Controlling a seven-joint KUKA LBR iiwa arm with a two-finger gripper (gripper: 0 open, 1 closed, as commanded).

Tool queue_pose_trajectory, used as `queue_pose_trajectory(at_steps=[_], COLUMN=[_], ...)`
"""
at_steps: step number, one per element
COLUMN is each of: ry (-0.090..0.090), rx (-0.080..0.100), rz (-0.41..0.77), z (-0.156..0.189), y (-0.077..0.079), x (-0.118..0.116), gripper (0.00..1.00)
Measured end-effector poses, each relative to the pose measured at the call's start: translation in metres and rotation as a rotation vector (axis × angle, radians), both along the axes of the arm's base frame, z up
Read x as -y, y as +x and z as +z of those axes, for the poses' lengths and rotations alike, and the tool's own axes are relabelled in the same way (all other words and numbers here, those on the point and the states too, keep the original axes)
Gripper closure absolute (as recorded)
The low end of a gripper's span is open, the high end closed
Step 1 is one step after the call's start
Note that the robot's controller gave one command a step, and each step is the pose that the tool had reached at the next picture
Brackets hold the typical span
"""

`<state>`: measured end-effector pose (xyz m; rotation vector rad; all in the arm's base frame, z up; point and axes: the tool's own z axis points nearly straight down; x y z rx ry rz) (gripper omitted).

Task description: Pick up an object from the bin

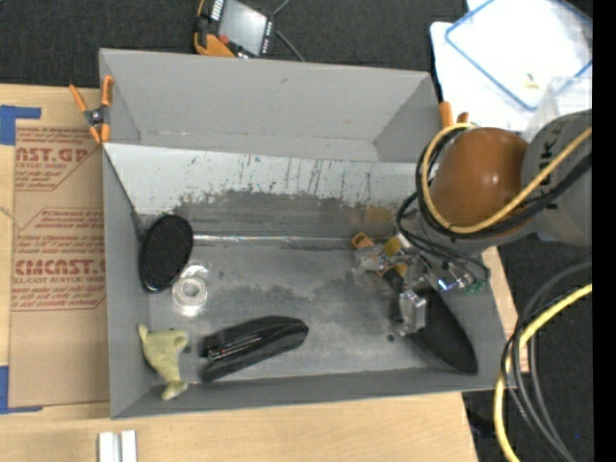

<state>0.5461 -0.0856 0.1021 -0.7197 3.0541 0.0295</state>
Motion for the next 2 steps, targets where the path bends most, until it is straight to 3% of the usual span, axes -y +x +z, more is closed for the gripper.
queue_pose_trajectory(at_steps=[1, 2], ry=[-0.001, 0.02], rx=[-0.002, 0.012], rz=[0.134, 0.322], z=[-0.01, -0.021], y=[0.001, -0.003], x=[-0.005, 0.06], gripper=[0.0, 0.0])
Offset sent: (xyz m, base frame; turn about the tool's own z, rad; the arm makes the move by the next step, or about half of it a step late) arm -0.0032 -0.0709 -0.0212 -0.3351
